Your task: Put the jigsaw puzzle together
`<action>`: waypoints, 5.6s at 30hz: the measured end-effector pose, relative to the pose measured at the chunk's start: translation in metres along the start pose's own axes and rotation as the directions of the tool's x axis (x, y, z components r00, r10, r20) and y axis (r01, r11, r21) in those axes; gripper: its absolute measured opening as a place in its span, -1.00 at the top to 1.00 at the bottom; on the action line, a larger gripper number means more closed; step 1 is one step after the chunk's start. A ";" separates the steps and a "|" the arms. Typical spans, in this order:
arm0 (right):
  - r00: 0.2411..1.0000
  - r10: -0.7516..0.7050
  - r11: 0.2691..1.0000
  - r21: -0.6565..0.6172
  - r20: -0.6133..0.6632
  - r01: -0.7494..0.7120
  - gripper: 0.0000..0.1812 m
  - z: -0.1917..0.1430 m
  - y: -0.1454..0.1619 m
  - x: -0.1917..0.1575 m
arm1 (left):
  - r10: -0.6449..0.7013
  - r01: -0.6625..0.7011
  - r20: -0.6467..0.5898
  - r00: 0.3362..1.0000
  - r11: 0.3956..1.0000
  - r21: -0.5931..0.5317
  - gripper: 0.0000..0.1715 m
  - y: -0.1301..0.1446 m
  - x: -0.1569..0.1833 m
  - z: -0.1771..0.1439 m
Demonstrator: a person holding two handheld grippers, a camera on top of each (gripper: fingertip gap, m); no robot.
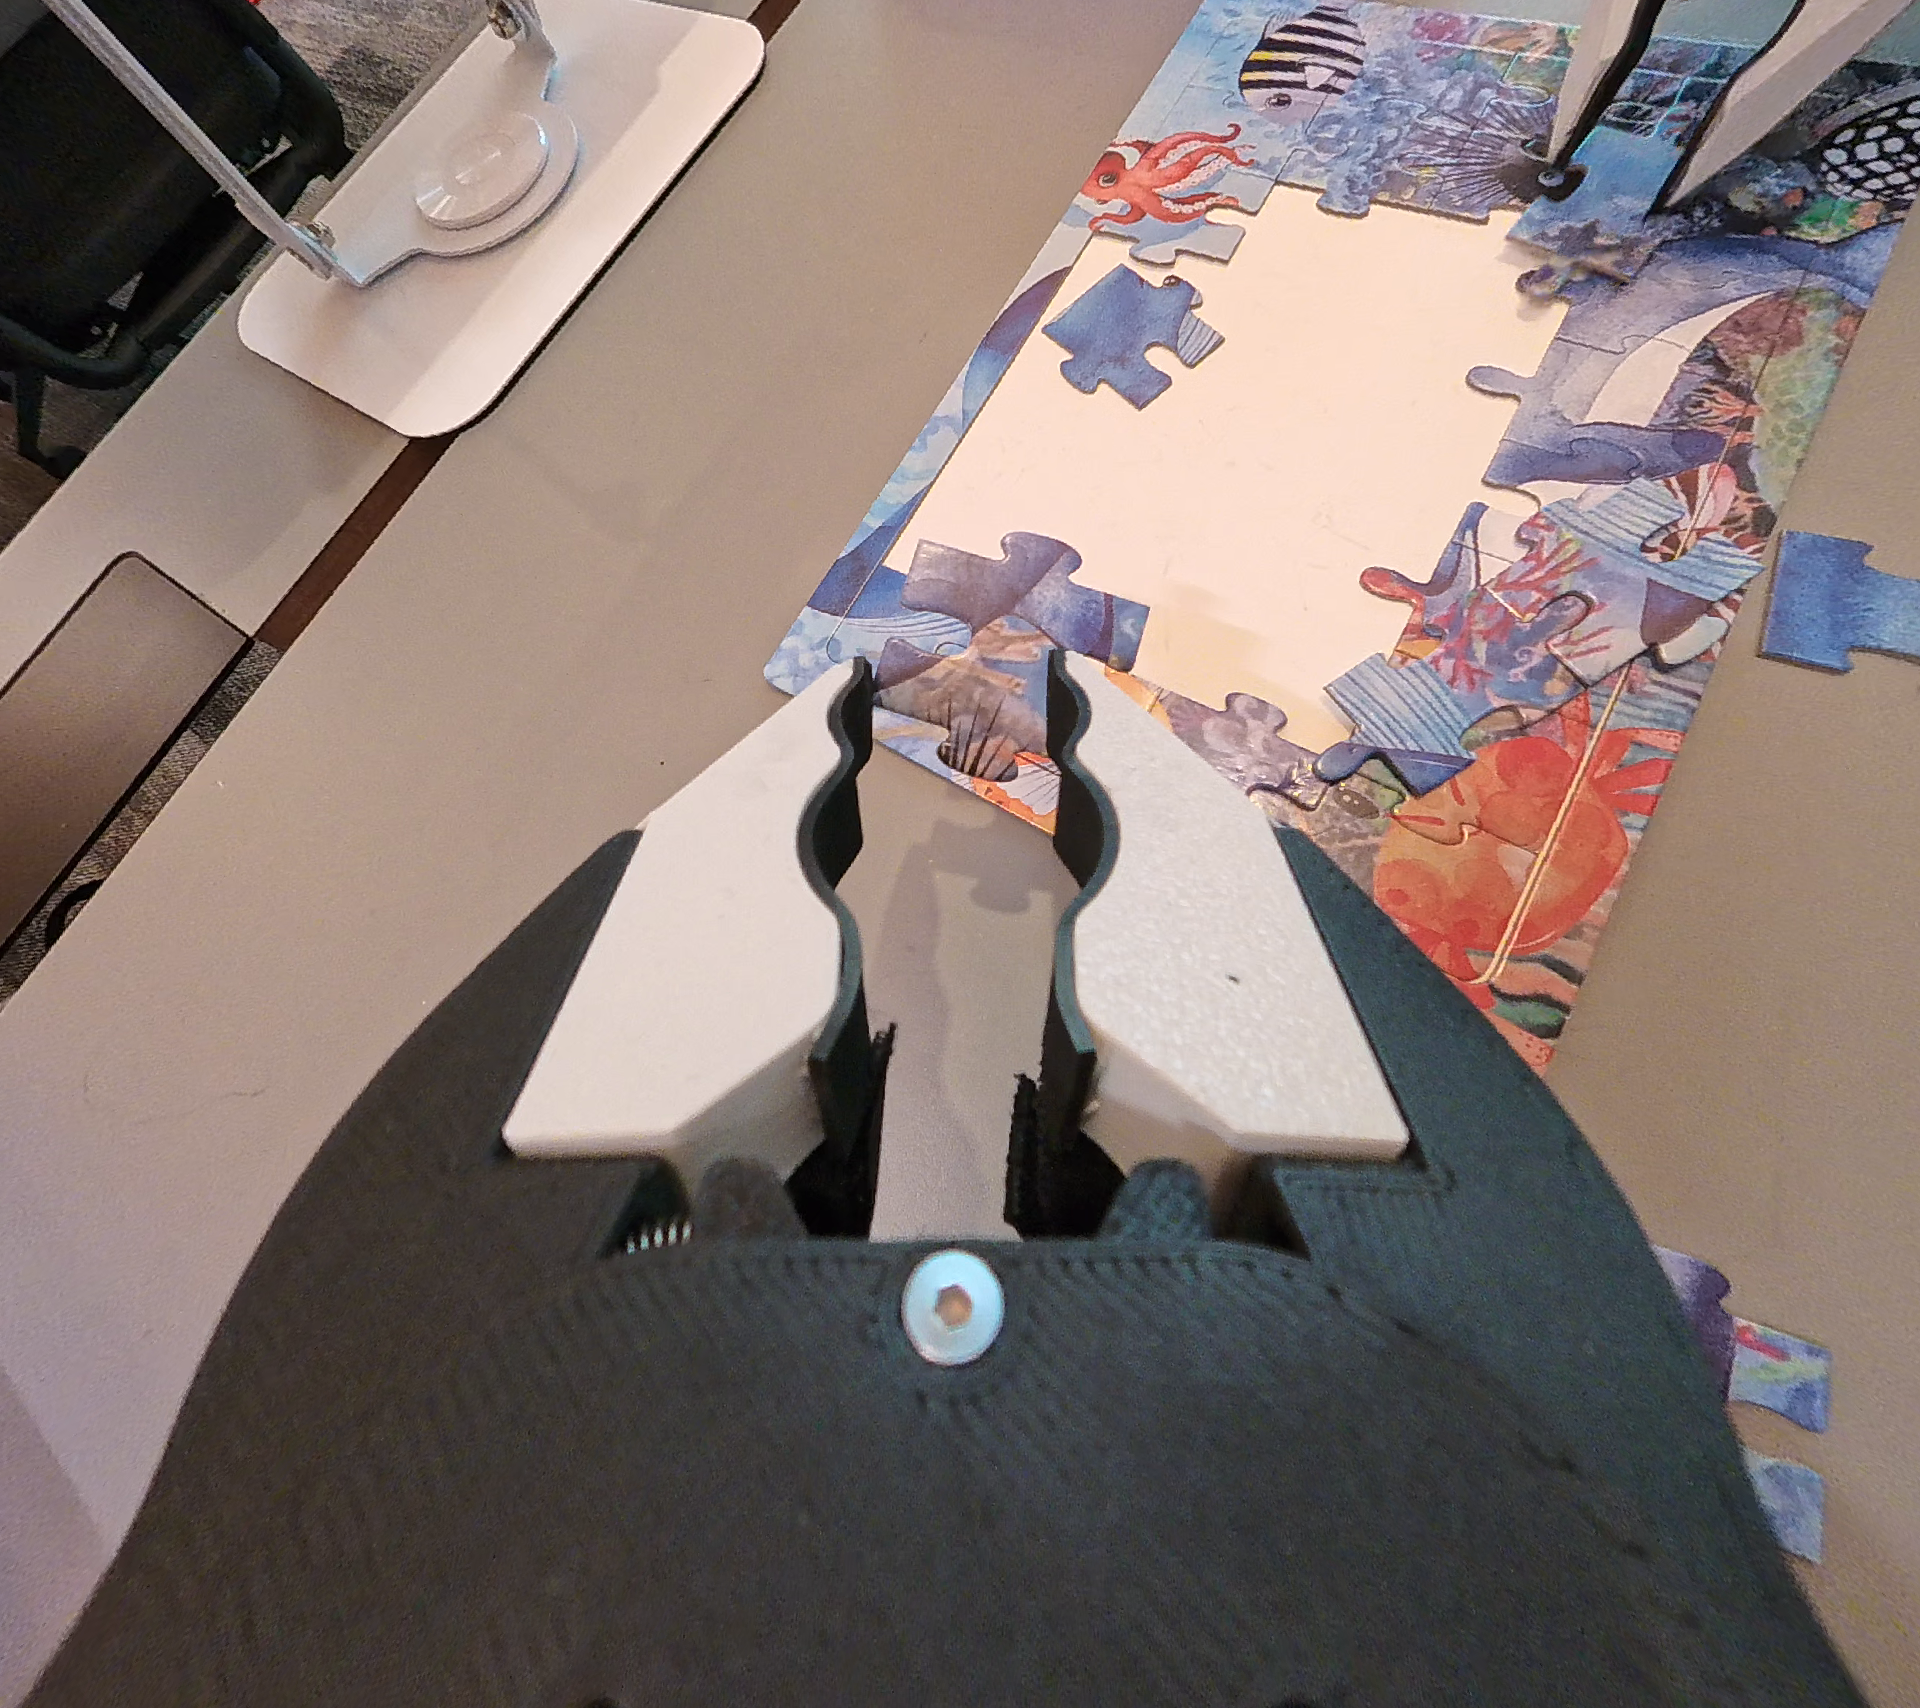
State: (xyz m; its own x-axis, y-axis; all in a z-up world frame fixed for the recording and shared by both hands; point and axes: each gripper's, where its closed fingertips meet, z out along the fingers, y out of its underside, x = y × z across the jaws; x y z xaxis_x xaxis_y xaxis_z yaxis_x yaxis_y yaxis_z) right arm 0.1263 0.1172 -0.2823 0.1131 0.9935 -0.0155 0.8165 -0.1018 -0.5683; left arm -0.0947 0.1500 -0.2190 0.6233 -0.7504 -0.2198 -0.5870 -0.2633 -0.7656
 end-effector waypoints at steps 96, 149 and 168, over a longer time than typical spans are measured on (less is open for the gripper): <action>0.999 -0.002 0.999 0.054 0.036 0.000 0.74 -0.010 0.000 -0.002 | 0.063 -0.115 -0.263 0.963 0.975 -0.188 0.65 0.058 0.050 0.018; 0.977 -0.040 0.998 0.059 0.210 0.028 0.51 -0.024 0.002 -0.038 | -0.005 -0.028 -0.229 0.974 0.990 -0.139 0.64 0.050 0.028 0.018; 0.796 0.244 0.629 0.534 0.554 -0.565 0.74 -0.061 -0.107 -0.013 | 0.441 -0.438 0.061 0.895 0.850 0.292 0.63 -0.132 0.111 0.040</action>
State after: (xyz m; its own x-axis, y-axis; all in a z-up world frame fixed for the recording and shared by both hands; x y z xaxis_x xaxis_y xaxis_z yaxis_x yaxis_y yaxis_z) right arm 0.0721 0.1125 -0.1714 -0.0249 0.7943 -0.6070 0.1477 -0.5977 -0.7880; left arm 0.0721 0.1256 -0.1663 0.3308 -0.7511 -0.5713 -0.6215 0.2822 -0.7308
